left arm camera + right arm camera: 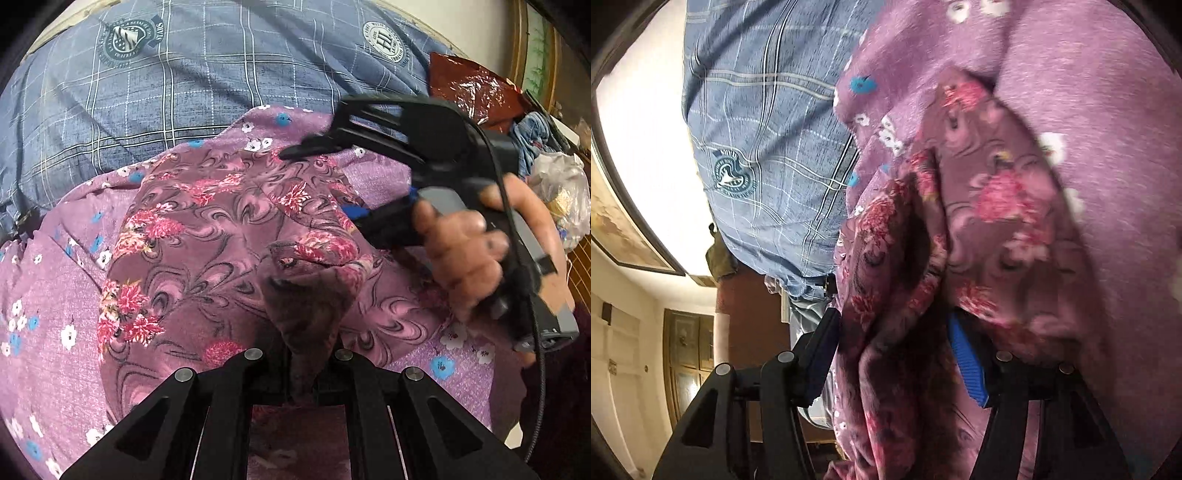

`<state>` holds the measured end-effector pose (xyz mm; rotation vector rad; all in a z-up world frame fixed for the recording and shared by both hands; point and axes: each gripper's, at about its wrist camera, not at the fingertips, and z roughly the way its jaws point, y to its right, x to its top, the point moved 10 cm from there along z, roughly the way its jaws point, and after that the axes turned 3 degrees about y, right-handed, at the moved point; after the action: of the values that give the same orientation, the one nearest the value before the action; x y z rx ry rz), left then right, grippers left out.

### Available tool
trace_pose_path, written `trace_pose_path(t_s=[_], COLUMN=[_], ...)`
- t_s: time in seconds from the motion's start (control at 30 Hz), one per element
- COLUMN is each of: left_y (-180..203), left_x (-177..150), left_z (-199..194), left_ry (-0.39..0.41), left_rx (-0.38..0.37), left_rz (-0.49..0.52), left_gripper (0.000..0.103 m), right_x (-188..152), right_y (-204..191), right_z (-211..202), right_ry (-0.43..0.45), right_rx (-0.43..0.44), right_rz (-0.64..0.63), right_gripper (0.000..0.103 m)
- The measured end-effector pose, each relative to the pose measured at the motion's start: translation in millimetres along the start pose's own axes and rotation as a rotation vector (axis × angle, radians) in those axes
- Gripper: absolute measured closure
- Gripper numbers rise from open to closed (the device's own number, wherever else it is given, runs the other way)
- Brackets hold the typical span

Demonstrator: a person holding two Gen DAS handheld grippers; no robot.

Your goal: Fold small clothes

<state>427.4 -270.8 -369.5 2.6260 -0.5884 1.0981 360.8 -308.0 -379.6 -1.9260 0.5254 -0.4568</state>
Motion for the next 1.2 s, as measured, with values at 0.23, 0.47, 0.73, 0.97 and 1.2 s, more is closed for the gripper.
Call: trace_pose_path(t_s=[0.23,0.47,0.73,0.97,1.2], left_y=[10,37,64,64,9], left_x=[1,32,21,5,22], left_z=[-5,-6,30,-8,-47], left_ry=[-0.006,0.027,-0.120,-0.094,0.065], left_rx=[-0.045,-0.177,-0.232,-0.363,-0.280], left_rz=[0.042,0.041,0.014,0.070,0.127], left_gripper=[0.098,0.099,0.091,0.072,0.062], right_x=[26,49,80,94,55], right_y=[-9,-45,26,45,-9], right_z=[7,-38,-52,-96,-87], right_ry=[0.099,0.220,0.197,0.295,0.183], right_rx=[-0.146,-0.081,-0.266,-0.284,-0.220], right_rz=[-0.179,-0.315,-0.194,-0.139,-0.294], right_gripper=[0.094,0.095,0.084,0.086,0.086])
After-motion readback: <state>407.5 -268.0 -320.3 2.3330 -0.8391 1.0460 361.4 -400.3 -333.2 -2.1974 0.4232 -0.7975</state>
